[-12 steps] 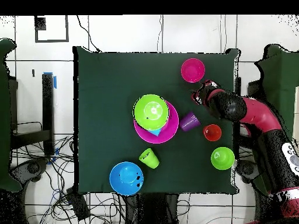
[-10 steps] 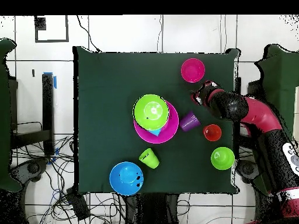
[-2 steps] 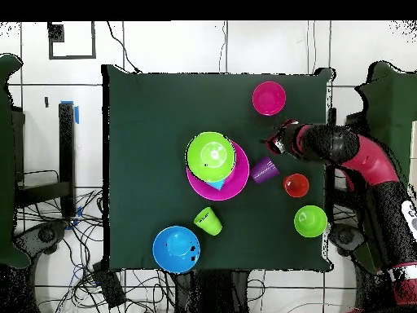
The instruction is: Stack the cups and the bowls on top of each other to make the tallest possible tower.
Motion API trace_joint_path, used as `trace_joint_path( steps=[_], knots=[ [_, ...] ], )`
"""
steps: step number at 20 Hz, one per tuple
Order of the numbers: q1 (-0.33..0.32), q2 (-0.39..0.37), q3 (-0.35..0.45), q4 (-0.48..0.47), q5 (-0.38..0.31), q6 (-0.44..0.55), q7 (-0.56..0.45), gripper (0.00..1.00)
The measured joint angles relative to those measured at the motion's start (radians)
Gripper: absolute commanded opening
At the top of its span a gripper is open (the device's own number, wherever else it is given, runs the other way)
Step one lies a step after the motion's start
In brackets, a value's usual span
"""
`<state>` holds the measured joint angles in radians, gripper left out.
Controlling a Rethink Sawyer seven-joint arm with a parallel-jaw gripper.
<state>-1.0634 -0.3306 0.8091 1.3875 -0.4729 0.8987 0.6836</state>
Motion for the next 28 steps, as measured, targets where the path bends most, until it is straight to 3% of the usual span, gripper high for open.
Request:
trace_joint_path(
  steps=[10,15,28],
  knots=[
    [0.034,0.000,-0.035,-0.039,0.004,0.001,0.001,1.00],
    [0.059,-0.001,-0.074,-0.052,0.019,-0.054,0.032,1.00],
    [0.067,-0.025,-0.115,-0.058,0.028,-0.074,0.049,1.00]
  ],
)
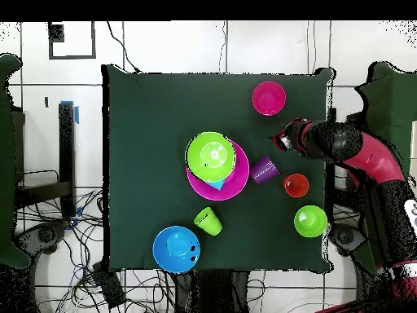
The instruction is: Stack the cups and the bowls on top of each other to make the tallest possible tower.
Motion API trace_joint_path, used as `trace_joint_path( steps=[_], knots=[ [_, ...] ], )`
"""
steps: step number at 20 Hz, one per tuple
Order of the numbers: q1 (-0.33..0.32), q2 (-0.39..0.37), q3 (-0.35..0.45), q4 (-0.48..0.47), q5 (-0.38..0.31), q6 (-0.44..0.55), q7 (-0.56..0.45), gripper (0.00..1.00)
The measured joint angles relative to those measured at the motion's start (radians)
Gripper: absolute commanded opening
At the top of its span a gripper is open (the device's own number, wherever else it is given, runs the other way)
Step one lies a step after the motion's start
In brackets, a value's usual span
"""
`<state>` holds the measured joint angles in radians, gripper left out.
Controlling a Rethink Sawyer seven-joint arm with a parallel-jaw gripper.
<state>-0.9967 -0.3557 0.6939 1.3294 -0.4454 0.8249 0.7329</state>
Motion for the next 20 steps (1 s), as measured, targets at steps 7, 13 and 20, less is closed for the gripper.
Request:
trace_joint_path(
  steps=[7,13,20],
  knots=[
    [0.022,-0.050,-0.026,-0.012,0.000,0.000,0.000,1.00],
    [0.033,-0.099,-0.043,-0.005,0.000,-0.010,0.000,1.00],
    [0.006,-0.129,-0.059,0.066,0.024,-0.132,0.018,1.00]
  ],
)
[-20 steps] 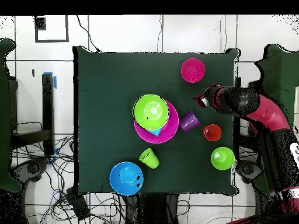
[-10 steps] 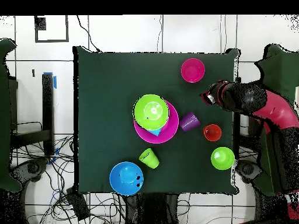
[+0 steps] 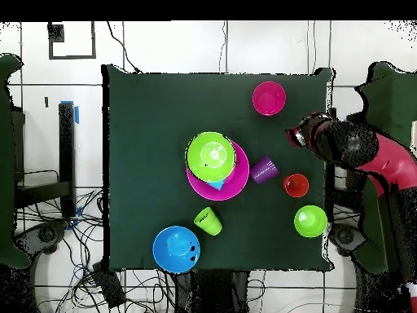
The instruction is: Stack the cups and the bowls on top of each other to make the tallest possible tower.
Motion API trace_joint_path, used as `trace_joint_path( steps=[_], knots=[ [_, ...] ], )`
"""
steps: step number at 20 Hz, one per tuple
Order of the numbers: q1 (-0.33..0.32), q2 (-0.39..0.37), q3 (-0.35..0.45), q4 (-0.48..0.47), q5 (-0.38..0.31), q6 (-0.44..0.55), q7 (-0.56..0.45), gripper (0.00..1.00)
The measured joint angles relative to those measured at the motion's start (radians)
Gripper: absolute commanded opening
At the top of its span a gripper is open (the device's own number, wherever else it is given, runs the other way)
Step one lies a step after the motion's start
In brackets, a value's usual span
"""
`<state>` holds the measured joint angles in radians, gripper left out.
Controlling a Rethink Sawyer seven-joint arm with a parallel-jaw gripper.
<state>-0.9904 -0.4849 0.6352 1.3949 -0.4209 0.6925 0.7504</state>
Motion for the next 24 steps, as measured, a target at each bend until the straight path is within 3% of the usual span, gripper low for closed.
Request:
trace_joint_path(
  steps=[5,17,24],
  knots=[
    [-0.007,-0.044,-0.023,0.100,0.032,-0.066,0.051,1.00],
    [-0.105,-0.231,-0.029,0.492,0.050,-0.293,0.220,1.00],
    [-0.165,-0.252,-0.030,0.578,0.050,-0.343,0.241,1.00]
  ],
)
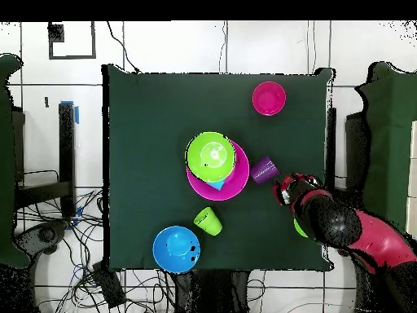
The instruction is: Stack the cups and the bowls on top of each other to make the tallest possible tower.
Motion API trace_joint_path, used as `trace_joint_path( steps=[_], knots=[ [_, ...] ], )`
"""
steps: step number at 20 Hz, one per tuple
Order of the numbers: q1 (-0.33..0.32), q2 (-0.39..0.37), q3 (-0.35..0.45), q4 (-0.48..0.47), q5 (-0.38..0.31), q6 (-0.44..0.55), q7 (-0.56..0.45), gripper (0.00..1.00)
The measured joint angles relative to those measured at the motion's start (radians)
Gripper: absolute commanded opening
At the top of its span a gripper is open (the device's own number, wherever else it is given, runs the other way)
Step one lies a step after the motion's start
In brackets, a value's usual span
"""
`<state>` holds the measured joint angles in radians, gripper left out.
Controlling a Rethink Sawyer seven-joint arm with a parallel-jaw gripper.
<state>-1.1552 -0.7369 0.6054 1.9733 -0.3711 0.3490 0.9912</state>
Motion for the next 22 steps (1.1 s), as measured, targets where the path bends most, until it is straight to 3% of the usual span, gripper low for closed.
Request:
trace_joint_path(
  steps=[14,19,22],
  knots=[
    [0.067,-0.001,-0.026,0.001,0.000,-0.001,0.000,1.00],
    [0.052,-0.017,-0.021,0.004,0.000,-0.026,0.000,1.00],
    [0.015,-0.085,-0.005,0.017,0.001,-0.065,0.000,1.00]
  ],
)
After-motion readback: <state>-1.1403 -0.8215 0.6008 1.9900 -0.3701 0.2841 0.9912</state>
